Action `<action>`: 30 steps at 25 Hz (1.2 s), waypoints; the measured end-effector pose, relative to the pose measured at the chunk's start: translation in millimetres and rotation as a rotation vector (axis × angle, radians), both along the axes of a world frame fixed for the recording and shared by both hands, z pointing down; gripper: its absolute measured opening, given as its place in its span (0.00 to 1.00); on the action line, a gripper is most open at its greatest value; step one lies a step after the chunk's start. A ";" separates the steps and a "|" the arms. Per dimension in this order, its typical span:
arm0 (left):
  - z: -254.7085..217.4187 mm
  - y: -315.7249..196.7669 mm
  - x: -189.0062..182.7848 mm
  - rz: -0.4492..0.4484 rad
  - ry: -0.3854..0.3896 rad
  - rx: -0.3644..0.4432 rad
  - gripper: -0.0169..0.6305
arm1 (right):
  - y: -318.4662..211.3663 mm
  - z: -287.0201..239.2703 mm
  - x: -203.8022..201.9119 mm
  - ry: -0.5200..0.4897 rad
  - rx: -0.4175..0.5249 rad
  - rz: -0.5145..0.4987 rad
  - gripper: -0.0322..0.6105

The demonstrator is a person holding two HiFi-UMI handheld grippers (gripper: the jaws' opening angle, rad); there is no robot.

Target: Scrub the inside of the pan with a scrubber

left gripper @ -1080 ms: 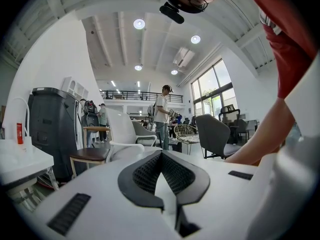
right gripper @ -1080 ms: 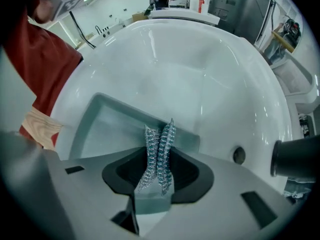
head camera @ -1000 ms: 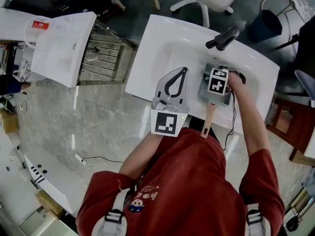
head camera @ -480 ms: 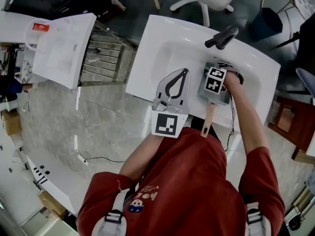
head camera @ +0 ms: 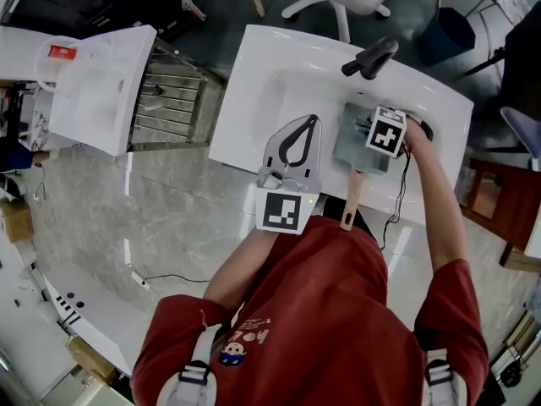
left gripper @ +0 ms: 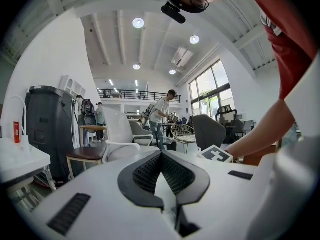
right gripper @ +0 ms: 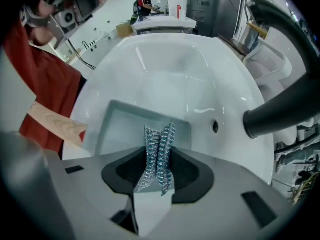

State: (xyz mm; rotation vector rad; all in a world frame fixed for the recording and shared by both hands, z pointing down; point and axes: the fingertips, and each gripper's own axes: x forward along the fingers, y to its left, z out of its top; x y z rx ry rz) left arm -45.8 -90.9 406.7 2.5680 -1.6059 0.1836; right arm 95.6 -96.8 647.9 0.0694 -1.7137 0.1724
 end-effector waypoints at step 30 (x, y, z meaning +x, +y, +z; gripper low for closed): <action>-5.7 8.5 13.6 0.034 0.015 0.008 0.05 | 68.3 -8.3 -11.1 -0.063 -0.420 -0.025 0.28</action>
